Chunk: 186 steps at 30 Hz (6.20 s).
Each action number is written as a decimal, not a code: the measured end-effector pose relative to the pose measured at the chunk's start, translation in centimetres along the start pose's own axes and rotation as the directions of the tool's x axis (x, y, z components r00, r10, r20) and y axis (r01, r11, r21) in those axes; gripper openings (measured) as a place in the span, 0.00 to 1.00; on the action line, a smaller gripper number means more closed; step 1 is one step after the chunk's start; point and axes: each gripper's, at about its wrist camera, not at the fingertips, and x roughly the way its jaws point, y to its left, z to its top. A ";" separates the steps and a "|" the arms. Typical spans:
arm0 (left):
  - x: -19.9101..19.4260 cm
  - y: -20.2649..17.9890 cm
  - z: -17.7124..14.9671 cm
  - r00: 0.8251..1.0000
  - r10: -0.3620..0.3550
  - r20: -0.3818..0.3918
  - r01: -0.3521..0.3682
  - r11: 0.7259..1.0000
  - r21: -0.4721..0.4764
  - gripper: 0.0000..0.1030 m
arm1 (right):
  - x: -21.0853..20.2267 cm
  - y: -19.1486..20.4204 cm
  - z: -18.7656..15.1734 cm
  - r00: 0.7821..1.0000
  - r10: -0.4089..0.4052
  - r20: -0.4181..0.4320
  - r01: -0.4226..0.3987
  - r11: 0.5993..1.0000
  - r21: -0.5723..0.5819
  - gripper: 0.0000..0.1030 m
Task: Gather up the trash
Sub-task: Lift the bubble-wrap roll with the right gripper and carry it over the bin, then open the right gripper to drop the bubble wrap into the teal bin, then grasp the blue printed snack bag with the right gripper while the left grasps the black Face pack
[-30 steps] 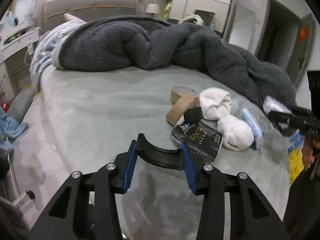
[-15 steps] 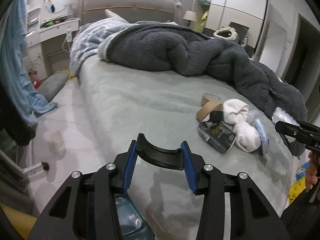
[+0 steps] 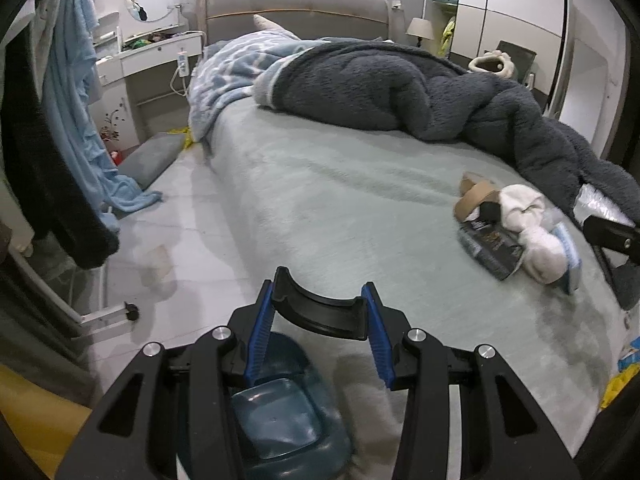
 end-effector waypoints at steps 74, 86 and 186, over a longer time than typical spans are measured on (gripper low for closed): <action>0.1 16.4 -7.1 0.958 -0.069 -0.277 -0.007 0.964 -0.265 0.77 | 23.1 18.6 -3.3 0.892 0.088 -0.444 -0.193 0.961 -0.196 0.35; -4.8 16.7 -4.2 0.998 0.030 -0.049 -0.041 0.974 -0.222 0.87 | 26.3 19.0 -6.9 0.841 0.055 -0.538 -0.180 0.967 -0.182 0.36; 4.7 -11.1 4.6 0.888 -0.451 -0.084 0.449 0.817 0.361 0.93 | 1.7 -12.3 -3.8 0.990 0.077 -0.119 -0.105 0.963 -0.247 0.97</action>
